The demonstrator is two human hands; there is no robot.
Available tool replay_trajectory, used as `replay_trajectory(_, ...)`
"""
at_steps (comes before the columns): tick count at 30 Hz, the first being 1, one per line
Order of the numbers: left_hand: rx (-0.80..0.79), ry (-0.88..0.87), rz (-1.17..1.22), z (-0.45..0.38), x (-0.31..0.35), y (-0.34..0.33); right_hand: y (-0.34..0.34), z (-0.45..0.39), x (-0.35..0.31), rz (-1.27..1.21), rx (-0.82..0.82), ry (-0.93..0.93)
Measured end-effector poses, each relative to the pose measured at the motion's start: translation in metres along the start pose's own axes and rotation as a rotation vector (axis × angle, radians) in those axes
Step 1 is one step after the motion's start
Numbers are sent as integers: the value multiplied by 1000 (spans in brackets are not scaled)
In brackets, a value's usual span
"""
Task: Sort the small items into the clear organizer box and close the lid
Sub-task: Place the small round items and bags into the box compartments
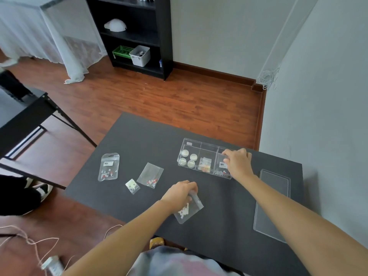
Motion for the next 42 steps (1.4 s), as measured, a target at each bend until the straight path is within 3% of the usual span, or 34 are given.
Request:
replay_trajectory(8,206,116,352,-17,12,33,5,10,-2,-48,73,25)
replay_trajectory(11,279,146,477,-28,19,46,22,21,-6,-382,122,-42)
replay_trajectory(14,349,175,576,-41,29,58,27,37,-12,-732,-40,-190)
replay_trajectory(18,365,171,606,-59,47,65,33,46,-13,-910,-137,-294)
replay_trajectory(28,409,76,499,-76,70,62,46,35,18,-804,22,-329)
replay_trajectory(33,447,24,127,-66,51,53,46,22,39,-690,149,-385)
replay_trajectory(36,358,67,-55,-62,32,34,47,12,42,-606,211,-368)
replay_trajectory(42,268,71,-110,-65,19,12,28,3,27,-450,168,-217)
Point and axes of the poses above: each hand's wrist, its own z-axis away from the middle knuckle, its own y-axis out of the back of the hand, x = y × z, the point moved 8 cm from there along -z, towards the middle knuckle, and after that the axes turned 11 degrees about x, right-handed, at the moved point
